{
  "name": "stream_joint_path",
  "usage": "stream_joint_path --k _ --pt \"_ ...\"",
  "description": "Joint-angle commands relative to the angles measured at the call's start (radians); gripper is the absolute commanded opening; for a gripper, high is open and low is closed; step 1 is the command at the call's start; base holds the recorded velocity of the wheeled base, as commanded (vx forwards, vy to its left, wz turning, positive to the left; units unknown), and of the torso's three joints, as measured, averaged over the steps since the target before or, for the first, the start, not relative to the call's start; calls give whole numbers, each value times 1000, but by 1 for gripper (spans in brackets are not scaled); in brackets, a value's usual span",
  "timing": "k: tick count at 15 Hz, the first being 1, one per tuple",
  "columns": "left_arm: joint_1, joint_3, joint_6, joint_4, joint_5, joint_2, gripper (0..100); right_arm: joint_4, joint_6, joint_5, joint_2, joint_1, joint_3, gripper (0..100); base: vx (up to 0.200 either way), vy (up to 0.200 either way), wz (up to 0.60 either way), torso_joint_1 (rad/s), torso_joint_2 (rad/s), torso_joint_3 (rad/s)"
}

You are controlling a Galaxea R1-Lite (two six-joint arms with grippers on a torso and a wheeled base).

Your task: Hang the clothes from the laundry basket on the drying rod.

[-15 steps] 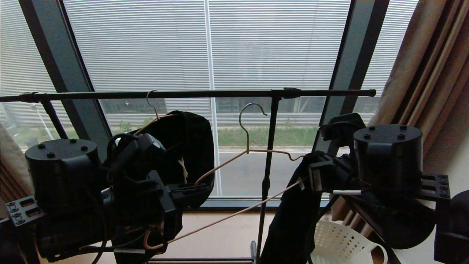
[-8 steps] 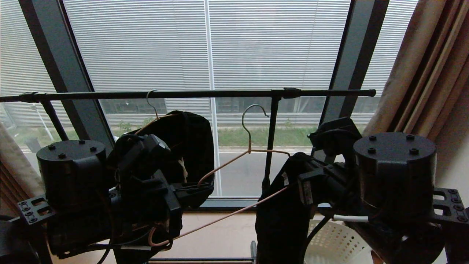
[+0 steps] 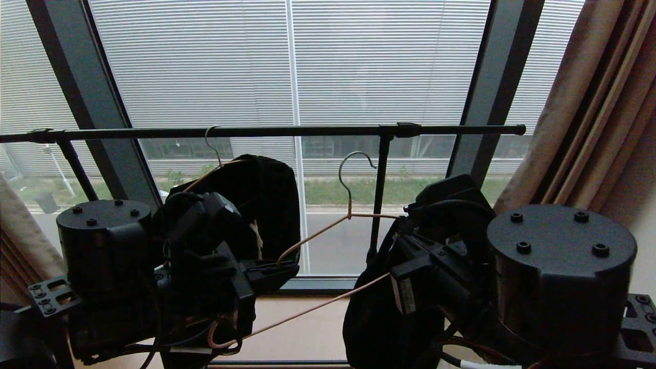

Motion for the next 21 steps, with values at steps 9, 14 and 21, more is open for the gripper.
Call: stream_joint_path --k 9,14,21 --pt "18 126 2 -48 -3 -142 0 -47 -24 6 -72 -134 6 0 0 0 0 0 0 0" --pt "4 171 8 -48 -23 -207 0 -42 -60 46 26 -169 -110 0 0 0 0 0 0 0" --pt "-16 148 5 -48 -32 -228 0 -40 -63 47 53 -198 -115 0 0 0 0 0 0 0"
